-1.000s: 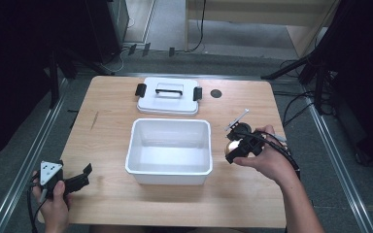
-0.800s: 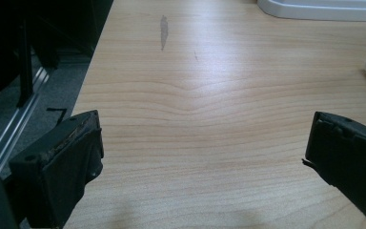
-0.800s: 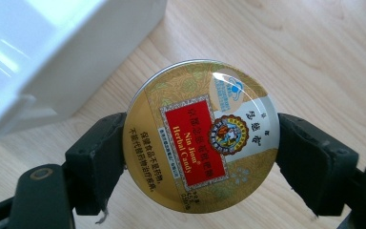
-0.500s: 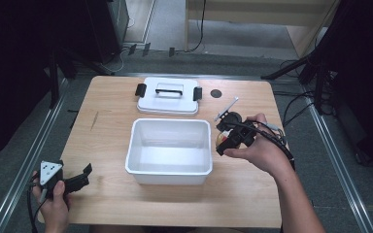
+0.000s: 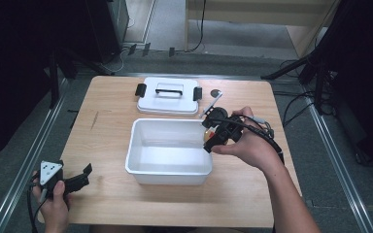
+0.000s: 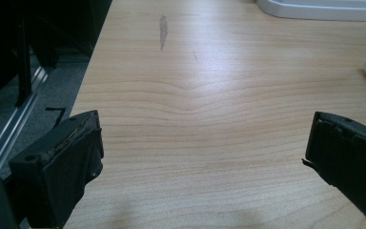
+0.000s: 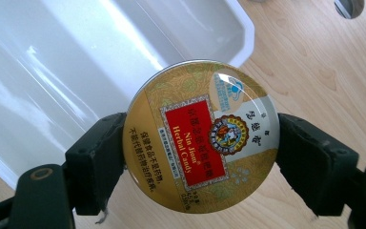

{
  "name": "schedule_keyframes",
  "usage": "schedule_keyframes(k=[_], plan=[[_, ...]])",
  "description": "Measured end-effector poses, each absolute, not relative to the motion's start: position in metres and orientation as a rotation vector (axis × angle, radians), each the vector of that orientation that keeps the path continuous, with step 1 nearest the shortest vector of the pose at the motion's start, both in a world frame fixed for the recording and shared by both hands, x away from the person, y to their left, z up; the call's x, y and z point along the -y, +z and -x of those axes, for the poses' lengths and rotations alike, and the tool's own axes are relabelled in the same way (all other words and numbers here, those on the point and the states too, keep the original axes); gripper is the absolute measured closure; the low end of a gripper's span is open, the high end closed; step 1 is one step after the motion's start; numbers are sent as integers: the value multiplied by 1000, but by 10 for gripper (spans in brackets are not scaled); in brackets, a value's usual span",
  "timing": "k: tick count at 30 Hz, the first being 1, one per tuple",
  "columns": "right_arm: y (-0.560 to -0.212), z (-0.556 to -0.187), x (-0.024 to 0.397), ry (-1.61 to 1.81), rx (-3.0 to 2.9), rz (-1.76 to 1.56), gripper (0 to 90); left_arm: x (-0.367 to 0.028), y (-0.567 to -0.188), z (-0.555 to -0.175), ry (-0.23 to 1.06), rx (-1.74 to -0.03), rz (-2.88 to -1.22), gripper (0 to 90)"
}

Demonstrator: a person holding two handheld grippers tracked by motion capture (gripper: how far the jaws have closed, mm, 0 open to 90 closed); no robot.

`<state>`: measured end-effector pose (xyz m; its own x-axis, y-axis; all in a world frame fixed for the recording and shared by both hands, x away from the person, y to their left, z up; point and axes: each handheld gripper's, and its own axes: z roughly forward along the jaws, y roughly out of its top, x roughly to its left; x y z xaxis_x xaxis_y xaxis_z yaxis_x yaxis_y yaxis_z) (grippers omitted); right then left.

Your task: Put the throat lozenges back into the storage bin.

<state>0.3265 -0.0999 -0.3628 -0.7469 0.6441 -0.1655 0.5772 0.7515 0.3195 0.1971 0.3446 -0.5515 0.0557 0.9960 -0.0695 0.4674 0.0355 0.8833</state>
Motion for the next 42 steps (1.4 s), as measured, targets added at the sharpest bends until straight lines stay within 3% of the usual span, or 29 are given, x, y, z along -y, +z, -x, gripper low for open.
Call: schedule_keyframes(k=[21, 42], plan=[[-363, -324, 69, 385, -2741, -739, 208, -345, -552, -197, 842, -1522, -1544, 0], [-391, -321, 63, 410, -2872, -396, 208, -345, -552, -197, 840, -1522, -1542, 0]])
